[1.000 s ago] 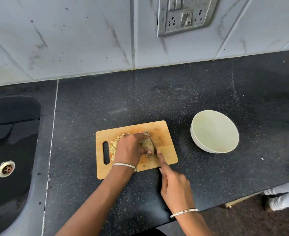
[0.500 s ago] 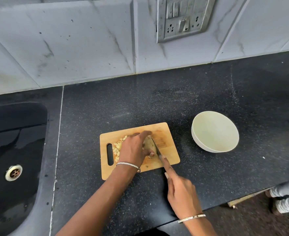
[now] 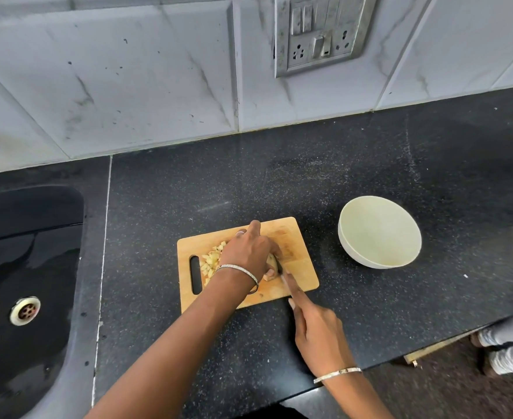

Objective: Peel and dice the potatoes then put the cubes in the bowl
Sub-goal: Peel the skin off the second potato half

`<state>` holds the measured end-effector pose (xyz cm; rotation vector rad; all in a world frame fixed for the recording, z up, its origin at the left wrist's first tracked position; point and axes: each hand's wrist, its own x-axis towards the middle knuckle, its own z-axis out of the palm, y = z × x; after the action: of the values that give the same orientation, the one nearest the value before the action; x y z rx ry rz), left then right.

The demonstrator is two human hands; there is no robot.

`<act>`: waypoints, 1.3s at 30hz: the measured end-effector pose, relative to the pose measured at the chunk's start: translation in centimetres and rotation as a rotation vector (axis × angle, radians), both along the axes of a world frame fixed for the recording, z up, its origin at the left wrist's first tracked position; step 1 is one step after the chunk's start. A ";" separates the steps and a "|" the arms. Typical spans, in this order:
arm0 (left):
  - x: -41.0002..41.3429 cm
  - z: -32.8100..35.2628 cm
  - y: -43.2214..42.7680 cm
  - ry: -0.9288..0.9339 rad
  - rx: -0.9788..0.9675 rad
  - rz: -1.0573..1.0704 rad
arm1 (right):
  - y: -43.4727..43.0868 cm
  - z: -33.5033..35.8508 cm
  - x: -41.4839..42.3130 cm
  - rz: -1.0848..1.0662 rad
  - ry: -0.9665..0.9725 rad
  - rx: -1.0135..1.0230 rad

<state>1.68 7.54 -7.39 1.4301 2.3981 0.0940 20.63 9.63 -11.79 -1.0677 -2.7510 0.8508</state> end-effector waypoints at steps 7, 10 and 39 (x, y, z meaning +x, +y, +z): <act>0.1 -0.3 0.0 0.004 0.000 -0.021 | -1.1 1.2 3.0 -0.049 -0.005 -0.072; 0.1 -0.3 0.1 0.015 -0.012 -0.029 | -1.3 1.2 2.5 -0.052 -0.002 -0.057; 2.3 -1.8 -1.2 0.124 0.110 0.087 | -1.4 3.0 6.3 -0.201 0.123 -0.033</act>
<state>3.99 6.32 -9.15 1.4168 2.5934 0.1657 26.94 8.27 -8.80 -1.2282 -2.4875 0.9020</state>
